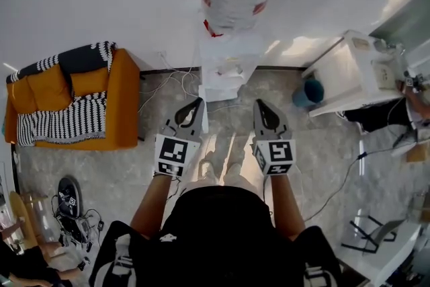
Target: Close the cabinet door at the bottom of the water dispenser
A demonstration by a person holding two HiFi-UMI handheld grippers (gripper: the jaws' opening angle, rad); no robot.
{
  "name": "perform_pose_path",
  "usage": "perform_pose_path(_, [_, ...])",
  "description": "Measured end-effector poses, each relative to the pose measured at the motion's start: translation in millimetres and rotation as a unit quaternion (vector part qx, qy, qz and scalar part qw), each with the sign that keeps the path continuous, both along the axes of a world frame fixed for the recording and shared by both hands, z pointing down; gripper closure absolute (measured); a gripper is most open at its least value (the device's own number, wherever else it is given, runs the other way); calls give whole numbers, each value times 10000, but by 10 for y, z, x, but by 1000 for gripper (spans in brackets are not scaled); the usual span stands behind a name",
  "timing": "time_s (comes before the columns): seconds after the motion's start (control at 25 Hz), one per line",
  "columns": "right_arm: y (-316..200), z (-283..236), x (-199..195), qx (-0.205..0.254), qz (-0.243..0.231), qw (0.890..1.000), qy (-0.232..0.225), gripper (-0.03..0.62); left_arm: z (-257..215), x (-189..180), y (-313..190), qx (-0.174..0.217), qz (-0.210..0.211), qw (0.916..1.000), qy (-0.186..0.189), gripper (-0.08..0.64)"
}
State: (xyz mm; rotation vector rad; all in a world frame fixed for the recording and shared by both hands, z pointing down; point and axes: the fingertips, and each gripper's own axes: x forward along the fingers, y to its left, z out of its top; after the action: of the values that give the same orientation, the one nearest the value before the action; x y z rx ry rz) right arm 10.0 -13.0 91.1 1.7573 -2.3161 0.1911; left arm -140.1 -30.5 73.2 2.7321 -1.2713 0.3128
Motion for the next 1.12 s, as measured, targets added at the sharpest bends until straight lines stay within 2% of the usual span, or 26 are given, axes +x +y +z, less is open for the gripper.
perform_pose_path(0.28, [-134, 164, 80, -132, -78, 9999, -53, 557, 246, 93, -118, -270, -42, 9996, -77, 549])
perform_pose_path(0.84, [-395, 937, 379, -862, -241, 9959, -139, 557, 1002, 422, -299, -966, -120, 9950, -228, 549])
perform_pose_path(1.12, [-396, 1399, 480, -1196, -344, 9922, 42, 557, 1386, 488, -326, -1438, -265, 9892, -81, 549])
